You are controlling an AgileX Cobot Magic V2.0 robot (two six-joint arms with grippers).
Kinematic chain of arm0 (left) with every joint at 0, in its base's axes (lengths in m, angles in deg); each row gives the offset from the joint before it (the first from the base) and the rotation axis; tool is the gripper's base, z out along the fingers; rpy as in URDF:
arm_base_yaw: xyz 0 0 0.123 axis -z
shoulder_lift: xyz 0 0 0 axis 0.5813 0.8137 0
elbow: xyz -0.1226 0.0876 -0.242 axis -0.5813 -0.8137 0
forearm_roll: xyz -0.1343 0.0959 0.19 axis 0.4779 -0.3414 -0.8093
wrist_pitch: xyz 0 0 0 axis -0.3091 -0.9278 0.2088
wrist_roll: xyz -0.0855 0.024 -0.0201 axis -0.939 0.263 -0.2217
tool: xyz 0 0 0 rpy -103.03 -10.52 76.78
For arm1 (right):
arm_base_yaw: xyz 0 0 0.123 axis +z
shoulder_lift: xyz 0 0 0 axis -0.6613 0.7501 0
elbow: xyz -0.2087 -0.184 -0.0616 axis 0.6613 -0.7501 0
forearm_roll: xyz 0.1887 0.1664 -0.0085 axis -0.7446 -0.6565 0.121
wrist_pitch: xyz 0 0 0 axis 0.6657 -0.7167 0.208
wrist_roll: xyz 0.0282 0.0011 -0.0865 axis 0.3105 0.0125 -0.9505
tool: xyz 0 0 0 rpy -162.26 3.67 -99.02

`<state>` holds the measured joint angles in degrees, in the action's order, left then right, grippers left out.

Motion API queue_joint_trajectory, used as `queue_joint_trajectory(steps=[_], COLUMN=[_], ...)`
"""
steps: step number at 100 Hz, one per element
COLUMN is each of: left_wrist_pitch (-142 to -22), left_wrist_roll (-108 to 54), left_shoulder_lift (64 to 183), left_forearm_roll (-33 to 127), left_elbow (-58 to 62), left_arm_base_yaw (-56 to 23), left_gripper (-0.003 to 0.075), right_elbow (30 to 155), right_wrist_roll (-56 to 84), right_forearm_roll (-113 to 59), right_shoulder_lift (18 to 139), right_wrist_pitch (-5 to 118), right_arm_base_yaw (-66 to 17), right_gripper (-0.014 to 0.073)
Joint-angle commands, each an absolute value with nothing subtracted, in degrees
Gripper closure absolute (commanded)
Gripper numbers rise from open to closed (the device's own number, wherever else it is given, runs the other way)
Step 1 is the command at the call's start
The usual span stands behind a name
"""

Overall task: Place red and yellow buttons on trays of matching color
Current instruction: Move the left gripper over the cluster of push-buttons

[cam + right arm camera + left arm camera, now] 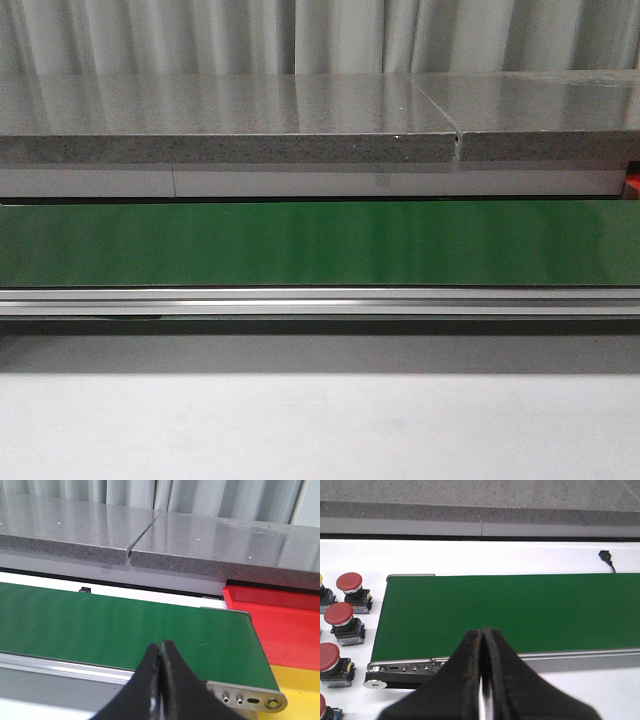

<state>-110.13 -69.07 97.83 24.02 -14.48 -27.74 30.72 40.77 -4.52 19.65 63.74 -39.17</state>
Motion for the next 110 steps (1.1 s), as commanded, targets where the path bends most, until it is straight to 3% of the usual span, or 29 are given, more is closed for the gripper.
queue_joint_trajectory(steps=[1, 21, 28, 35, 52, 59, 92, 110], left_wrist_pitch=[-107.09, -107.45, -108.43, -109.47, -110.59, -110.59, -110.47, -110.32], left_wrist_roll=[-69.55, -69.55, -69.55, -69.55, -69.55, -69.55, -79.28, -93.16], left_shoulder_lift=[99.61, 101.96, 102.60, 102.99, 103.21, 103.21, 103.24, 103.34], left_forearm_roll=[24.80, 24.80, 24.80, 24.80, 24.80, 24.80, 24.95, 11.88], left_elbow=[-12.43, -12.43, -12.43, -12.43, -12.43, -12.43, -12.43, -12.43], left_arm_base_yaw=[-27.53, -27.53, -27.53, -27.53, -27.53, -27.53, -27.64, -30.70], left_gripper=[0.0739, 0.0736, 0.0695, 0.0584, 0.0171, 0.0085, 0.0068, 0.0068], right_elbow=[31.27, 31.27, 31.27, 31.27, 31.27, 31.27, 31.27, 31.27], right_wrist_roll=[40.64, 40.64, 40.64, 40.64, 40.64, 40.64, 40.64, 40.64], right_forearm_roll=[-3.75, -3.75, -3.75, -3.75, -3.75, -3.75, -3.75, -3.75], right_shoulder_lift=[18.80, 18.80, 18.80, 18.80, 18.80, 18.80, 18.80, 18.80], right_wrist_pitch=[68.30, 68.30, 68.30, 68.30, 68.30, 68.30, 68.30, 68.30], right_arm_base_yaw=[-39.15, -39.15, -39.15, -39.15, -39.15, -39.15, -39.15, -39.15], right_gripper=[0.0662, 0.0662, 0.0662, 0.0662, 0.0662, 0.0662, 0.0662, 0.0662])
